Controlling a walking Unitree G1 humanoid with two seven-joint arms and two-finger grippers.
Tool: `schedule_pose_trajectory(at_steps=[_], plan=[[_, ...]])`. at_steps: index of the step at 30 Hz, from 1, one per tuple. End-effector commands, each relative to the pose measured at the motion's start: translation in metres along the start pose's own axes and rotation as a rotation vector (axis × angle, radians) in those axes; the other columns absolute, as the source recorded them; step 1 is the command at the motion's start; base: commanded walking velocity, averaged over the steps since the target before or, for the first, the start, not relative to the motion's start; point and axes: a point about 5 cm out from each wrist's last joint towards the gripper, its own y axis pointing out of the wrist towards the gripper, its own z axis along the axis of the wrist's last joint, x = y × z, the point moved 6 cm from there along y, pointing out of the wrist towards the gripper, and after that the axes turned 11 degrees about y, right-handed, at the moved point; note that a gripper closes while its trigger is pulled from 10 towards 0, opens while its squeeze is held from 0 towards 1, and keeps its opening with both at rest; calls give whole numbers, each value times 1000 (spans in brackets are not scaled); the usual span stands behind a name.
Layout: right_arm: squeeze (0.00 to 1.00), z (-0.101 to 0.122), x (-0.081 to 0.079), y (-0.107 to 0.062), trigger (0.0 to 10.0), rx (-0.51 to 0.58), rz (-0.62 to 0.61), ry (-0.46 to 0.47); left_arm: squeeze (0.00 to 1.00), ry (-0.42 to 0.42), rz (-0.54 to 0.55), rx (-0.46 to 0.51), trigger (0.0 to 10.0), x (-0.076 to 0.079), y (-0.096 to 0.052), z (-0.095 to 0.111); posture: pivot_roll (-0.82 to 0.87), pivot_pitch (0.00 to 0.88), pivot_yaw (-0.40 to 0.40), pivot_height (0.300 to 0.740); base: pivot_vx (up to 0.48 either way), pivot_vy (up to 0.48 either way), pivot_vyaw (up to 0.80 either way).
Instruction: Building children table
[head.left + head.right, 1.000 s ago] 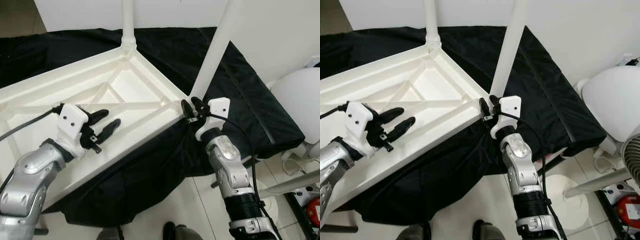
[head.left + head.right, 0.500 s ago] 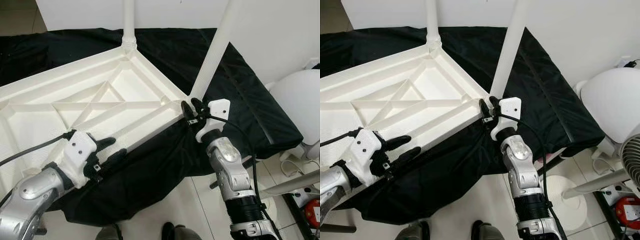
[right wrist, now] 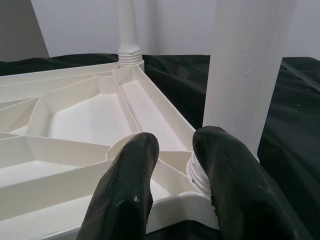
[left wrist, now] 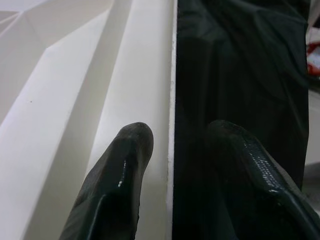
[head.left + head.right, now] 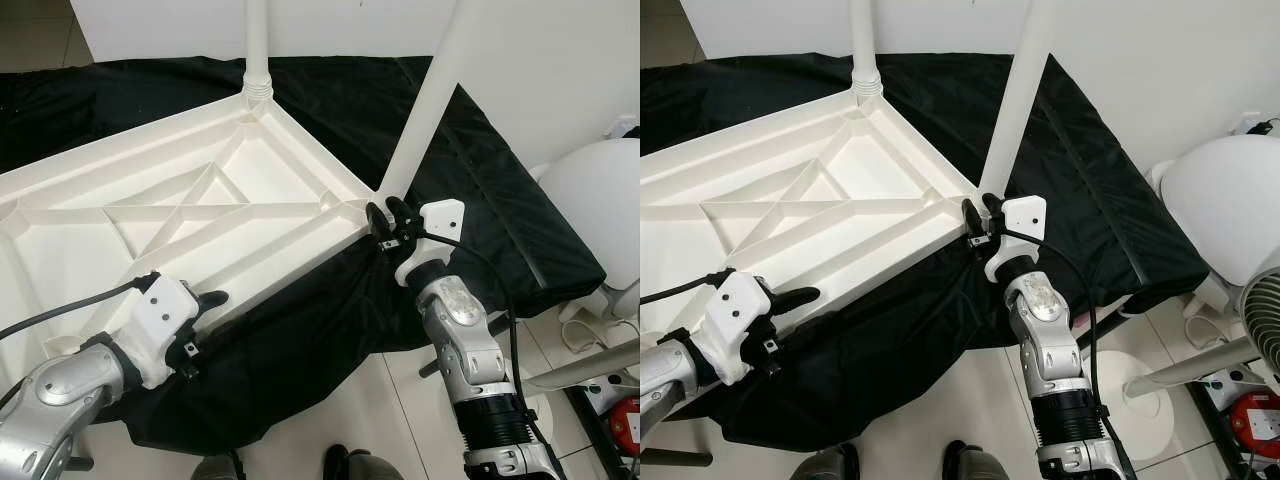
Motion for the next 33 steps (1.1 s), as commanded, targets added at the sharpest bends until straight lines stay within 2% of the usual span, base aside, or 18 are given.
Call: schedule_pose_trajectory(at_steps=[1,5,6,8,9,10,11,12,13,14,15,19,25,27,28,29,30,33], plan=[[0,-4,2,-4,10000,-16,-16,-2,0,-16,-91,-52,10000,13,2,-13,155,197,-58,740,0,0,0],[0,-4,2,-4,10000,-16,-19,-1,0,40,-58,-84,10000,5,4,-17,155,206,-52,740,0,0,0],[0,-4,2,-4,10000,-15,-23,0,0,49,-30,-109,8471,0,6,-21,155,206,-52,740,0,0,0],[0,-5,3,-5,10000,-15,-25,1,0,53,-11,-125,8471,-4,7,-23,155,206,-52,740,0,0,0],[0,-5,3,-5,10000,-16,-28,1,0,52,23,-149,7373,-11,8,-27,154,209,-49,740,0,0,0],[0,-5,4,-5,10000,-17,-31,1,0,50,56,-168,3059,-18,9,-30,153,208,-48,740,0,0,0],[0,-5,4,-5,10000,-17,-31,1,0,50,56,-168,3059,-18,9,-30,153,208,-48,740,0,0,0],[0,-6,4,-6,10000,-18,-34,1,0,58,78,-178,1569,-23,10,-32,153,208,-47,740,0,0,0],[0,-6,4,-6,10000,-18,-35,0,0,64,90,-185,1569,-27,10,-33,152,209,-47,740,0,0,0],[0,-6,5,-7,10000,-19,-38,0,0,66,111,-191,196,-31,11,-33,153,208,-46,740,0,0,0],[0,-6,5,-7,10000,-19,-40,0,0,69,124,-198,0,-34,12,-34,152,208,-46,740,0,0,0],[0,-7,6,-7,10000,-19,-45,1,0,76,142,-203,0,-40,15,-33,152,207,-44,740,0,0,0],[0,-7,6,-6,10000,-18,-47,4,0,108,184,-186,0,-54,28,-25,152,207,-43,740,0,0,0],[0,-7,6,-6,10000,-18,-47,4,0,108,184,-186,0,-54,28,-25,152,207,-43,740,0,0,0],[0,-7,6,-6,10000,-19,-47,4,0,110,196,-177,1529,-58,32,-22,148,208,-40,740,0,0,0],[0,-7,6,-6,10000,-19,-47,4,0,110,196,-177,1529,-58,32,-22,148,208,-40,740,0,0,0],[0,-7,6,-7,10000,-19,-52,6,0,164,250,-135,10000,-67,38,-9,145,210,-37,740,0,0,0],[0,-8,6,-8,10000,-20,-54,7,0,138,264,-108,10000,-68,39,-5,145,213,-36,740,0,0,0]])
